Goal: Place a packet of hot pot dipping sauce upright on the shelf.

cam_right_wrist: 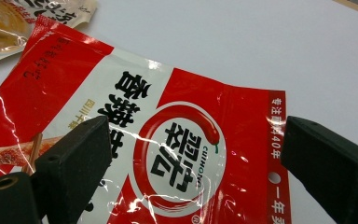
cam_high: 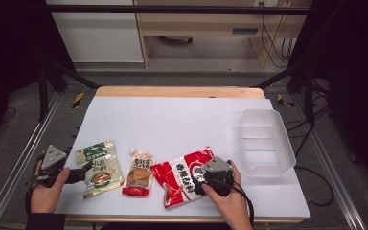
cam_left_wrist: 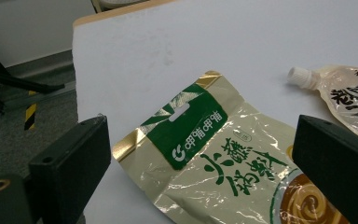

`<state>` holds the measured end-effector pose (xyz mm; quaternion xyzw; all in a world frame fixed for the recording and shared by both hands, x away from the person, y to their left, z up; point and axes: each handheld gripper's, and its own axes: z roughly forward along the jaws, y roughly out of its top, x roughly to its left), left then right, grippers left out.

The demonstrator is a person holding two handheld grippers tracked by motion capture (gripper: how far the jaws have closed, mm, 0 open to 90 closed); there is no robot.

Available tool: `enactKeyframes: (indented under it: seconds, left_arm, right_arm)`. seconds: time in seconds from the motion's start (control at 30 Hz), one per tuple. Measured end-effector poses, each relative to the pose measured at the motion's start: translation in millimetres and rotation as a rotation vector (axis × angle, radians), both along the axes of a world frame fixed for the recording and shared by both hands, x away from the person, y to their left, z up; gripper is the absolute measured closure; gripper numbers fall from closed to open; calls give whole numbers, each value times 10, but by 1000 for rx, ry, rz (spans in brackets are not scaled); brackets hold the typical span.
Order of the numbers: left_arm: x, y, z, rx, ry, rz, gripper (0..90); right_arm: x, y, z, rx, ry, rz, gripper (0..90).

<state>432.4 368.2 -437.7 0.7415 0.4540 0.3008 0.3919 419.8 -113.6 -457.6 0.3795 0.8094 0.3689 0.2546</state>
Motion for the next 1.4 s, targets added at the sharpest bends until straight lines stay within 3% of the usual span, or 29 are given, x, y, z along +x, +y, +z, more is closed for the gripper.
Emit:
enactKeyframes:
  seconds: [0.5,0.63,0.83,0.93,1.07,1.1,1.23,1.4]
  left_arm:
    - [74,285,-36,3,1,21,57]
    - [131,389,-77,-2,19,33,87]
    - [235,417,-160,-21,69,-2,130]
    - [315,374,-248,7,128,-28,132]
    - [359,355,-274,7,147,-37,143]
    - [376,350,-294,5,170,-57,178]
    - [385,297,-320,19,194,-95,198]
    - [367,290,-306,-8,202,-108,253]
  right_arm:
    - [-21,-3,16,-6,2,10,91]
    - [-24,14,2,-15,15,12,93]
    - [-22,27,-5,-22,18,17,97]
    - [-24,38,-10,-31,21,26,99]
    - [-22,45,-14,-31,22,29,100]
    - [-23,48,-16,-32,26,27,101]
    - [-17,50,-20,-33,29,27,102]
    - [-16,47,-19,-33,28,27,102]
